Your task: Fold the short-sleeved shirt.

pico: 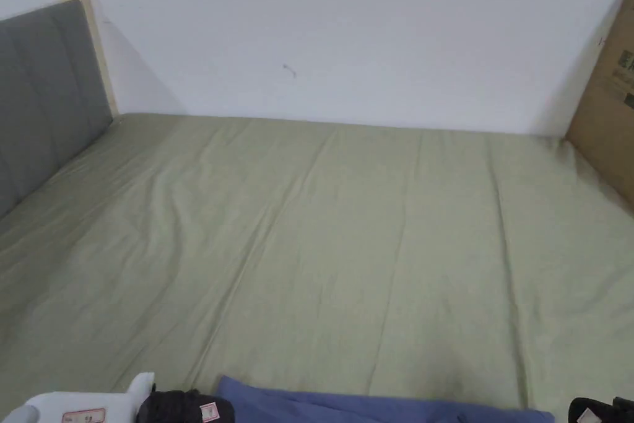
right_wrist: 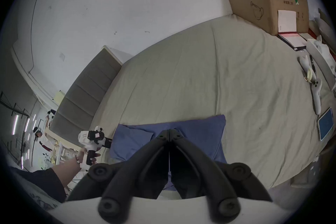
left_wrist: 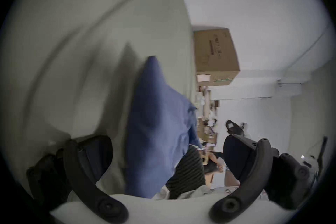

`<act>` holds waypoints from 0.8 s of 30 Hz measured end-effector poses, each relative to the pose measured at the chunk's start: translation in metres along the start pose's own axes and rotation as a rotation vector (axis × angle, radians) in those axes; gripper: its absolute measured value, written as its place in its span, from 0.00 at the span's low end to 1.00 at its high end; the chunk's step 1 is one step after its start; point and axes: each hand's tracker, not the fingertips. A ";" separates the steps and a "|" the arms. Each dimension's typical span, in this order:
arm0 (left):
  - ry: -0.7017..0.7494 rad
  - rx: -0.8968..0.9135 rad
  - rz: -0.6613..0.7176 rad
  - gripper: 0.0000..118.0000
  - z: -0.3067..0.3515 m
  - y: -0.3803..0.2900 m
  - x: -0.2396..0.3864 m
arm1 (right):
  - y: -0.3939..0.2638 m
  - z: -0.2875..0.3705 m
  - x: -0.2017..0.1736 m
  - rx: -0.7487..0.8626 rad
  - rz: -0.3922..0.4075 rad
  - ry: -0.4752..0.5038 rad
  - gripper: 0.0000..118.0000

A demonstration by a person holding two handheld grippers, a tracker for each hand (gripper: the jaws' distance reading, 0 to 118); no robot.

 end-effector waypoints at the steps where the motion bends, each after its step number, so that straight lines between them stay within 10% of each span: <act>1: -0.019 -0.012 0.003 1.00 -0.002 0.010 -0.013 | 0.000 -0.002 -0.001 -0.007 0.003 -0.003 0.00; 6: -0.129 -0.032 0.053 0.97 -0.020 0.017 -0.034 | 0.001 -0.011 -0.004 -0.023 -0.008 0.002 0.00; 8: -0.115 -0.010 0.061 0.58 -0.014 0.020 -0.040 | 0.002 -0.014 -0.005 -0.029 -0.016 0.011 0.00; 9: -0.011 -0.006 0.054 0.06 -0.013 0.019 -0.040 | 0.002 -0.015 -0.006 -0.033 -0.016 0.014 0.00; 11: 0.302 -0.050 0.027 0.07 -0.015 0.019 -0.051 | 0.002 -0.015 -0.007 -0.037 -0.010 0.013 0.00; 12: 0.065 -0.005 0.101 0.07 -0.011 0.017 -0.040 | 0.002 -0.015 -0.008 -0.039 -0.006 0.012 0.00; 24: 0.642 0.153 -0.298 0.08 0.020 -0.017 0.090 | -0.003 0.009 -0.004 0.008 -0.017 0.040 0.00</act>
